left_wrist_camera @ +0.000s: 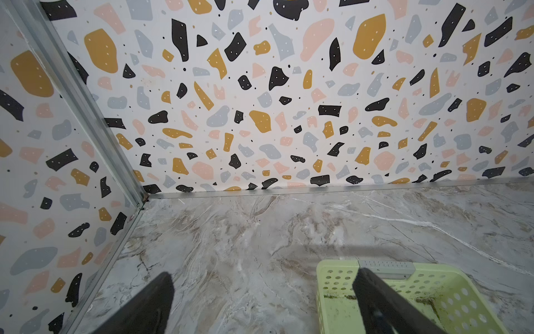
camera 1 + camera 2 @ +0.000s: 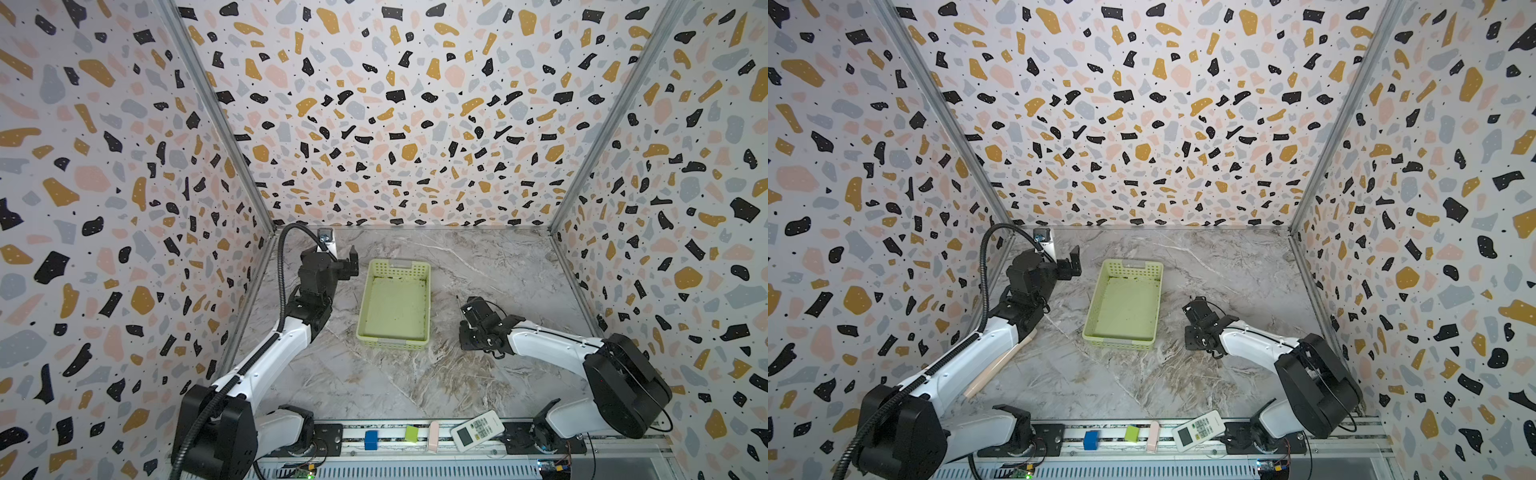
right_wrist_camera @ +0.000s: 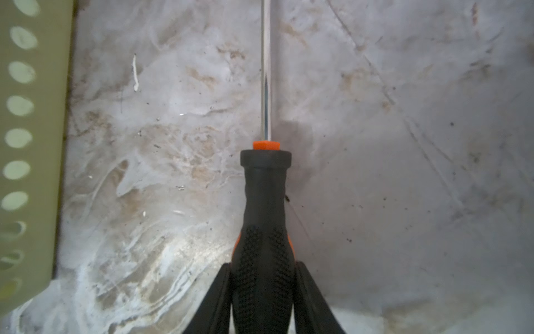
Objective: Put the screwdriver in the bin
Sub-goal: Pick up the screwdriver from the center of the table, then place the screwdriver into the bin.
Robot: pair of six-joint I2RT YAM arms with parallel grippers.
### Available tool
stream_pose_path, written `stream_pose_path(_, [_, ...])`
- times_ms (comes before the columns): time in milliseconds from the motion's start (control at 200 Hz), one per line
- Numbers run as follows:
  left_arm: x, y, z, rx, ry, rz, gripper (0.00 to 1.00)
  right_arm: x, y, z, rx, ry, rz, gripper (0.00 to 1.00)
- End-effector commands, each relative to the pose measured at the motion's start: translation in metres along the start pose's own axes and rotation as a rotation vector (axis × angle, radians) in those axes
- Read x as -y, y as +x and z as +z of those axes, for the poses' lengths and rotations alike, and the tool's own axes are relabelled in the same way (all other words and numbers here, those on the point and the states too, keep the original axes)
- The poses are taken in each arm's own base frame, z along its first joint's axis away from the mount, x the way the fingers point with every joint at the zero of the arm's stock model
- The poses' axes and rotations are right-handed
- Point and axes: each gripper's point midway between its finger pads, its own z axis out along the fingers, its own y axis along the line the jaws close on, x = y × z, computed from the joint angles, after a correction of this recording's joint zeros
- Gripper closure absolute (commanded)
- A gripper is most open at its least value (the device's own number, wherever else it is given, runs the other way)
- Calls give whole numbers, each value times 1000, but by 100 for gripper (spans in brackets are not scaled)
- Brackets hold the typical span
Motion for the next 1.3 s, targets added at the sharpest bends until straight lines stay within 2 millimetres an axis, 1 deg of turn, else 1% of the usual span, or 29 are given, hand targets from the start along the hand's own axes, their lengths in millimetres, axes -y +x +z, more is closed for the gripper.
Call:
stream_pose_path(0, [0, -23, -3, 55, -6, -1, 0, -6, -21, -17, 65, -4, 0, 74])
stream_pose_path(115, [0, -22, -3, 53, -5, 1, 1, -8, -32, -32, 97, -4, -4, 74])
stream_pose_path(225, [0, -22, -3, 53, -8, 1, 1, -11, -46, -50, 141, -10, -3, 74])
stream_pose_path(371, [0, -22, -3, 53, -9, 1, 1, -23, -64, -76, 198, -32, -16, 74])
stream_pose_path(511, [0, -22, -3, 52, -10, 2, 1, -42, -86, -101, 258, -60, -36, 75])
stream_pose_path(611, [0, -22, -3, 53, -12, 1, 1, -60, -103, -118, 305, -88, -52, 75])
stream_pose_path(666, [0, -22, -3, 52, -12, 2, 1, -73, -111, -124, 326, -116, -61, 75])
stream_pose_path(726, [1, -21, -2, 50, -11, 2, 0, -89, -117, -126, 339, -146, -75, 75])
stream_pose_path(881, [0, -21, -2, 49, -18, 9, 0, -130, -124, -110, 323, -193, -124, 75])
stream_pose_path(1037, [-1, -17, 1, 39, -28, 20, 1, -169, -124, -88, 298, -248, -160, 75])
stream_pose_path(1167, [-1, -16, 3, 30, -31, 27, 0, -191, -120, -64, 262, -257, -189, 75])
stream_pose_path(1297, [-2, -16, 3, 29, -34, 33, 1, -204, -113, -39, 216, -260, -213, 75])
